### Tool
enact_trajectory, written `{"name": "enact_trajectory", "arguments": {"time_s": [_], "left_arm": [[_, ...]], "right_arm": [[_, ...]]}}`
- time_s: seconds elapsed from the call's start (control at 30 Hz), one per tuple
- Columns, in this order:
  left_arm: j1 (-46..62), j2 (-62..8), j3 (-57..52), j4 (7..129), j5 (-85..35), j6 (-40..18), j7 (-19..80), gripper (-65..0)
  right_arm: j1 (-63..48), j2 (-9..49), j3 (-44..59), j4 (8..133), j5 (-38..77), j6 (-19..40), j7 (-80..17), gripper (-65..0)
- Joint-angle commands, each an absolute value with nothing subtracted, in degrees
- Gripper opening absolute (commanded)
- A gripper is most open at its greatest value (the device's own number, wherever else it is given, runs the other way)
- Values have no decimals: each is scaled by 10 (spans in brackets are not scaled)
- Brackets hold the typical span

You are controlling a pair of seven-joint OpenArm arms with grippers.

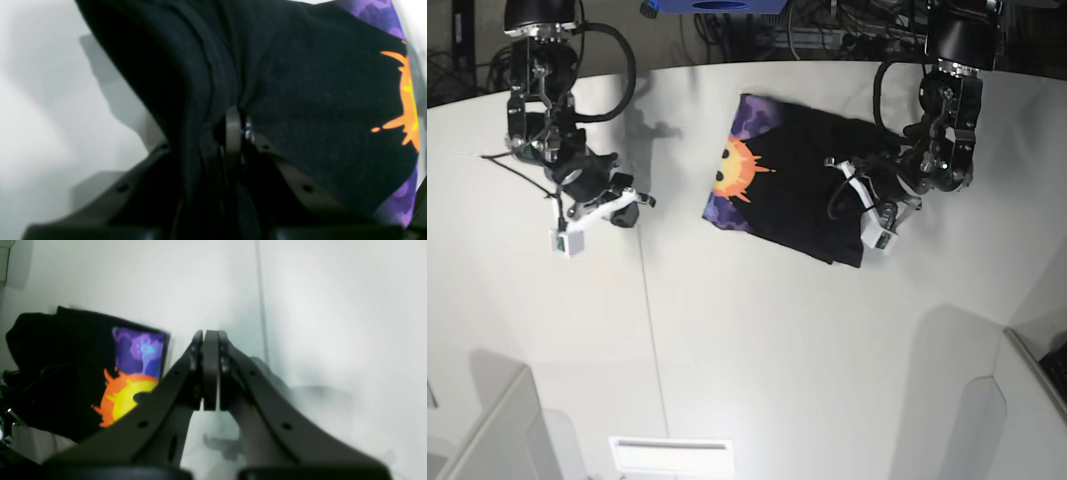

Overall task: Fold the T-shirt properly
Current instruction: 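Drag the bundle with the left gripper, rotating it upright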

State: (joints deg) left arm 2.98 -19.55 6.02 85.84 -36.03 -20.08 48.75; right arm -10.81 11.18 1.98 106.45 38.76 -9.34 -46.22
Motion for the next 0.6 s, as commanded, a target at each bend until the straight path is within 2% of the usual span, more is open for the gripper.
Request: {"name": "enact_trajectory", "arguments": {"time_s": [0.0,0.27,0.57], "left_arm": [[29,-204,80,855,-330,-200,526,-650],[-48,-259,222,854,-329,-200,525,-650],[-150,-280,373,853,-329,-200,522,-650]], "right_arm": [[-108,116,26,1082,391,-88,-451,-650],[-142,115,69,1093,391,-88,-451,-650],[-181,102,107,1093,388,-88,-451,-650]]}}
